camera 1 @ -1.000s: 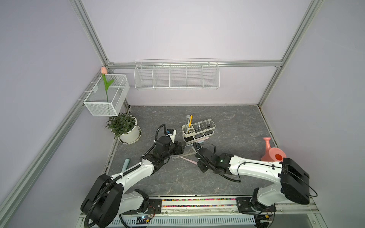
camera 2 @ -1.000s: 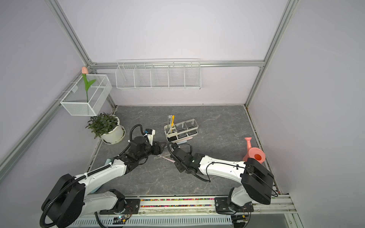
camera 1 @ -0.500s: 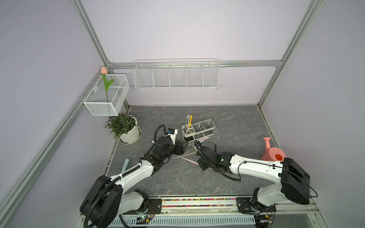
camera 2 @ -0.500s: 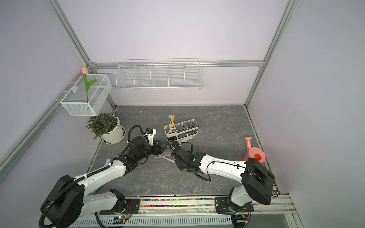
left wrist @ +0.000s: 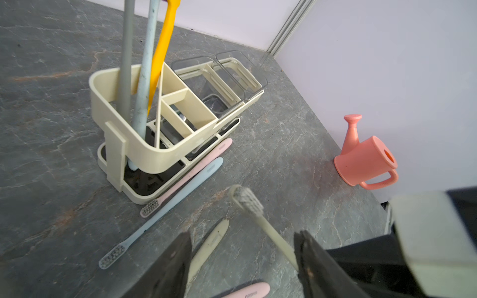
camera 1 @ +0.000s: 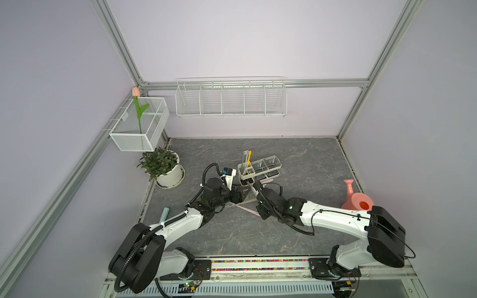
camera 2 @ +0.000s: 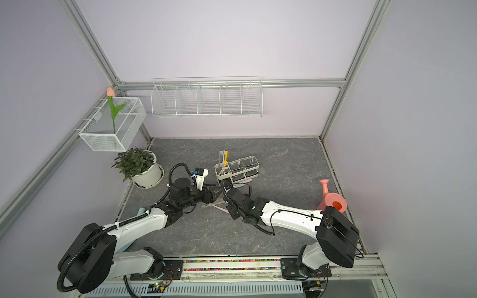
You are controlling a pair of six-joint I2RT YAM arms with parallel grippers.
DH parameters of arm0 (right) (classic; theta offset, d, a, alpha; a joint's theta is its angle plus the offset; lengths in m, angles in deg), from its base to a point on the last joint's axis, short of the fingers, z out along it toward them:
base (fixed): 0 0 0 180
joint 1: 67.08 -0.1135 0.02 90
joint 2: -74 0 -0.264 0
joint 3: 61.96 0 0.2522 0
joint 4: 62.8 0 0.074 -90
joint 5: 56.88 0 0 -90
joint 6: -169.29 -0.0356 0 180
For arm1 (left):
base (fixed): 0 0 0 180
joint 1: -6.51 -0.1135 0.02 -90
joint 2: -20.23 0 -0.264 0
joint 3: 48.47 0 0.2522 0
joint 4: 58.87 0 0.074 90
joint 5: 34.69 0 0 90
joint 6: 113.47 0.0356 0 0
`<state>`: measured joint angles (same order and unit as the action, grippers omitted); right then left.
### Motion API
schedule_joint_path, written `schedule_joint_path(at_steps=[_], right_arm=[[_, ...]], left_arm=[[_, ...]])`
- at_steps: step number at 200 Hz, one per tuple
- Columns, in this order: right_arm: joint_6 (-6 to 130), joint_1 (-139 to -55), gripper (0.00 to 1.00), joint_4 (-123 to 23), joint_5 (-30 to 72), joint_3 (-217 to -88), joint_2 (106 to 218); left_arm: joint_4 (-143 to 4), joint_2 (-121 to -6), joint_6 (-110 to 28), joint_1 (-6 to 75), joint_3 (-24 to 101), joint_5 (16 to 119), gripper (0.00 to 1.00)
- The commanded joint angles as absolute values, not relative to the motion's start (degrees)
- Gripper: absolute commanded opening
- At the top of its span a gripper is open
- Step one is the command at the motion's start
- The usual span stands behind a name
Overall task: Place the toothbrush into the toothbrush holder
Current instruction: Pick up the toothbrush from the center of the board.
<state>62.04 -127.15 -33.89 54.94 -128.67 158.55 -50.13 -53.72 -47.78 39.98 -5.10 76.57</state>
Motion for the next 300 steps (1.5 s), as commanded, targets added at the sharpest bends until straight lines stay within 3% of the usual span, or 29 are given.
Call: schedule_joint_path(at_steps=[1,97,165,247,300], right_arm=[[63.1,-126.8,0.17,-36.9,55.3,-130.1,157.0],[63.1,-126.4,0.18,-44.5,47.4,-129.4,157.3],[62.5,-126.3,0.18,-45.7,46.2,-128.9,157.8],[61.7,-126.2,0.19,-44.8,48.9,-126.9,154.4],[61.5,-125.6,0.20,-40.3,52.4,-126.6,149.8]], left_arm=[[-47.3,-55.2,-49.3,39.9,-5.0,79.3,0.67],[-44.6,-56.8,-50.8,39.9,-5.5,79.4,0.65],[-44.6,-56.9,-50.8,39.9,-5.6,79.0,0.30],[-45.3,-55.2,-50.4,39.9,-6.3,77.4,0.08],[-46.1,-53.5,-50.0,39.9,-6.9,75.9,0.00]])
